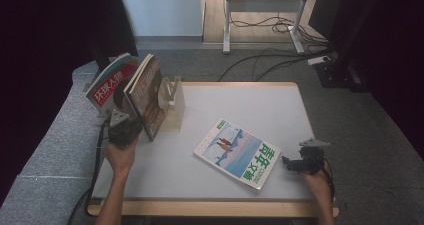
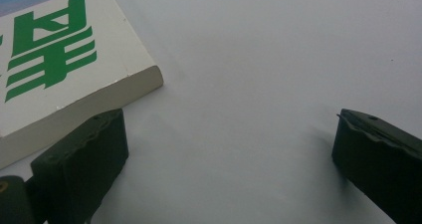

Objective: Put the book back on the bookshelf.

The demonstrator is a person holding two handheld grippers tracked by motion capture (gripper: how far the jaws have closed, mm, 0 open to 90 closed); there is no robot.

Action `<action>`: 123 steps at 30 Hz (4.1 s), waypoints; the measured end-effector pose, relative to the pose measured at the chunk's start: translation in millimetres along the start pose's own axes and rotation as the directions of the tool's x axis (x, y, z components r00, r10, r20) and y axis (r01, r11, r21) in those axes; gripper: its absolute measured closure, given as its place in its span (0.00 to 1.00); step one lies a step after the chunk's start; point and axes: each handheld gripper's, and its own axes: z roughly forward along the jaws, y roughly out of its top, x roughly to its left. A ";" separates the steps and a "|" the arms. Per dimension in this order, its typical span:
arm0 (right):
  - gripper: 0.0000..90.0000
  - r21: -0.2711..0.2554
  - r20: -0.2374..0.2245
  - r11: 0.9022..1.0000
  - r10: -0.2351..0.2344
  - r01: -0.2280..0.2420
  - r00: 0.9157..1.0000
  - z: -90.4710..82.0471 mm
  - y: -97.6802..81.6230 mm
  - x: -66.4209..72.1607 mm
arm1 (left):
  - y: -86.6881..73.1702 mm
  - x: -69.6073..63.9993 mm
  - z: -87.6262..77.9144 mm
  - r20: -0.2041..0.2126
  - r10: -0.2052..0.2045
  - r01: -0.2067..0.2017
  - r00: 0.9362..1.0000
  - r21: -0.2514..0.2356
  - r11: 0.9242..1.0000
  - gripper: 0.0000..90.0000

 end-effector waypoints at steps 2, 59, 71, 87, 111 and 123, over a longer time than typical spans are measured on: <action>0.01 0.000 0.000 1.000 0.000 0.000 1.000 0.0 0.0 0.0 | 0.2 0.8 1.3 -0.002 -0.007 0.007 1.000 -0.004 1.000 0.93; 0.01 -0.001 0.001 1.000 -0.001 0.001 1.000 -0.1 -0.2 0.2 | -75.3 -52.2 25.1 0.340 0.167 -0.270 0.925 0.280 0.921 0.00; 0.01 -0.002 0.001 1.000 -0.001 0.001 1.000 -0.1 -0.2 0.2 | -85.9 -63.0 41.3 0.338 0.202 -0.315 0.919 0.324 0.892 0.00; 0.01 -0.002 0.001 1.000 -0.003 0.003 1.000 -0.4 -0.2 0.4 | -86.7 -63.2 41.1 0.334 0.201 -0.312 0.921 0.322 0.894 0.00; 0.00 -0.054 -0.076 0.997 -0.050 0.046 0.996 -17.4 12.3 13.5 | -72.8 -71.2 43.7 0.438 0.195 -0.344 0.878 0.291 0.893 0.00; 0.00 -0.085 -0.136 0.993 -0.090 0.079 0.987 -17.4 24.0 30.7 | -47.3 -89.8 52.7 0.490 0.188 -0.333 0.851 0.227 0.915 0.00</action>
